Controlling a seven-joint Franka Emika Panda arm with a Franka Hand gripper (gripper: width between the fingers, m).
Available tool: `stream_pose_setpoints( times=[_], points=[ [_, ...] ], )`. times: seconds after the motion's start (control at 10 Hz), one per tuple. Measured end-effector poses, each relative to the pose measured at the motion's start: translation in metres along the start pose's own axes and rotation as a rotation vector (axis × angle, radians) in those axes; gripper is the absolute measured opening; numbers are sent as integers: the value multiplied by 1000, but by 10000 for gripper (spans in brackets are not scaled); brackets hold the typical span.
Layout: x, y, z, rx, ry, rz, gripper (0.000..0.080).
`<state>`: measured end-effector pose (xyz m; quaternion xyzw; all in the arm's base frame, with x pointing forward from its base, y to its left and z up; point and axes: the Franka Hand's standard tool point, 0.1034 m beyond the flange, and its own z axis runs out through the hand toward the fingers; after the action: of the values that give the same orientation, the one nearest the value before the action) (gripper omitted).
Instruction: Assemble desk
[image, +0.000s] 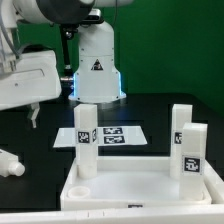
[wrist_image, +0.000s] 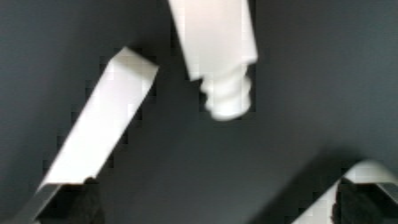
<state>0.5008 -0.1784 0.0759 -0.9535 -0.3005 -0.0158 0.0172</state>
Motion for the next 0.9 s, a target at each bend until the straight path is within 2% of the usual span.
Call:
stream_pose_setpoints(
  times=[0.1,0.2,0.4,0.5,0.7,0.9],
  points=[
    [-13,-4,14,-22,-21,-90,649],
    [-22,-5,20,-36,-35,-160,649],
    [-24,-1,17,-42,-58,-280,649],
    [-29,-1,20,-35,-66,-269,649],
    [-54,-6,43,-4,-107,-220,649],
    [-67,-9,56,5,-130,-208,649]
  ],
)
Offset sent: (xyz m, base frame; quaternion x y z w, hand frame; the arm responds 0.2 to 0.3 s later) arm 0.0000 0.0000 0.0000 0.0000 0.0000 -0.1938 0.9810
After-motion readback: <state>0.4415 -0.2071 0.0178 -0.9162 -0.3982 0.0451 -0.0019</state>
